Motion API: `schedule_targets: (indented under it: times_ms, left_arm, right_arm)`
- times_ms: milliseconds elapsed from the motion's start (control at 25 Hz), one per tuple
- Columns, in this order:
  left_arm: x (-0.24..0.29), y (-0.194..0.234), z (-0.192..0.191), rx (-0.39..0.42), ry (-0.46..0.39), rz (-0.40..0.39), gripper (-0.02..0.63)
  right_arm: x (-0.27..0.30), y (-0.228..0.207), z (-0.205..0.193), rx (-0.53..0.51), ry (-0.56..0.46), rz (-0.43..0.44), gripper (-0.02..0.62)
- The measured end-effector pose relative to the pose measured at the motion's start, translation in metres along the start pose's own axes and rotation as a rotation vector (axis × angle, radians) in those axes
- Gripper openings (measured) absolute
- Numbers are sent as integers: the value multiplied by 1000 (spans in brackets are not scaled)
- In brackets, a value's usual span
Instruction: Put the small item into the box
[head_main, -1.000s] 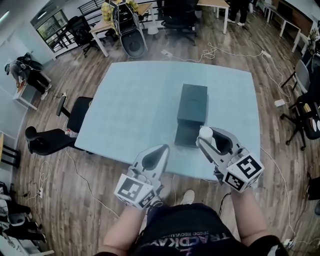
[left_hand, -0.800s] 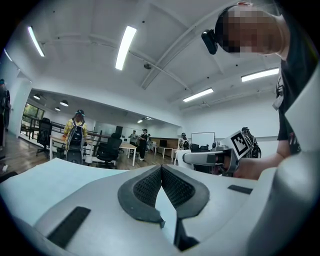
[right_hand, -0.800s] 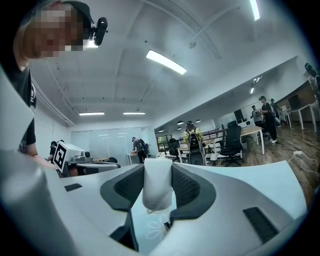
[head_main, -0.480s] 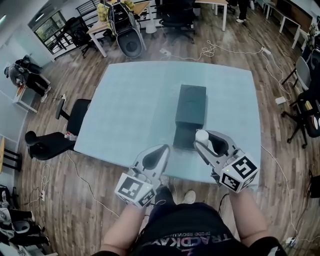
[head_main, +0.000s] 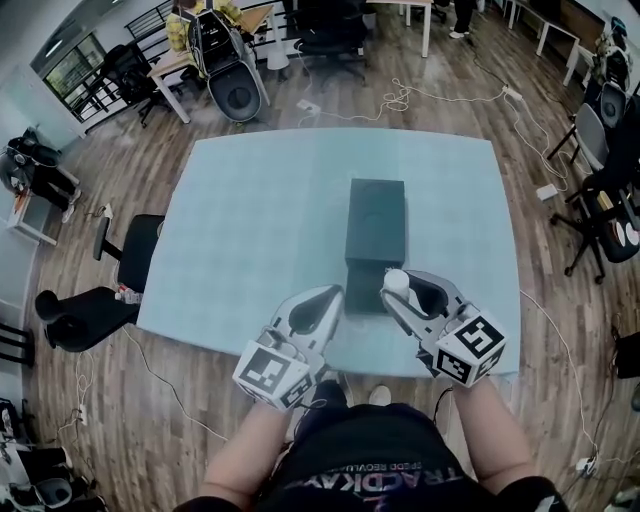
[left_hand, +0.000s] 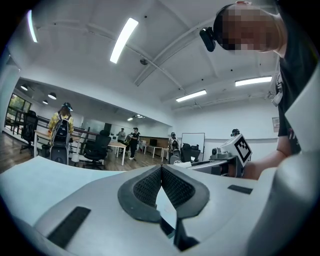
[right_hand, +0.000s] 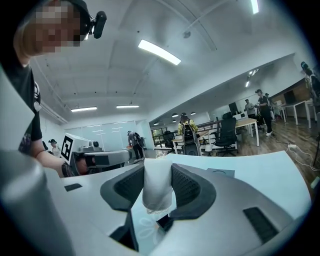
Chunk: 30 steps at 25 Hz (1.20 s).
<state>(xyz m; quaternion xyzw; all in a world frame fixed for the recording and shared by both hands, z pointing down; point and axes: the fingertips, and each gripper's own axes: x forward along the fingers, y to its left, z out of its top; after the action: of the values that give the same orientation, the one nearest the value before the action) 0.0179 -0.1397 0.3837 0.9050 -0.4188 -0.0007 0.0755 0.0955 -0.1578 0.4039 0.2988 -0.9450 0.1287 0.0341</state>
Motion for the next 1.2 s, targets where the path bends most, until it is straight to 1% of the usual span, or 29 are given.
schedule_targets:
  times_ms: [200,480,720,840,920,1040,1200]
  left_arm:
    - [10,25,-1,10,20,-40,34]
    - [15,56,-21,-27,52,-96,34]
    - [16,70,-42,-35,91,-138,34]
    - [20,77,-44,-53,99,-150,34]
    - [22,82,-48,-52,116,-156,34]
    - [25,86,-51,-60,104,-170,34]
    - [29,94,-51,-78,103,-172,34]
  right_arm:
    - [27,-15,-15,18,45,-30,184]
    - [62,-29,-51,61,150,-78,184]
    - [83,-45,-91,36,274,-115,184]
    - [92,-53,-108,5,341,-118,184]
    - [96,-57,-118,-19,386,-117,184]
    - [101,-60,-132,-59,448,-113,184]
    - [107,-65,-149,-147,543,-105,184]
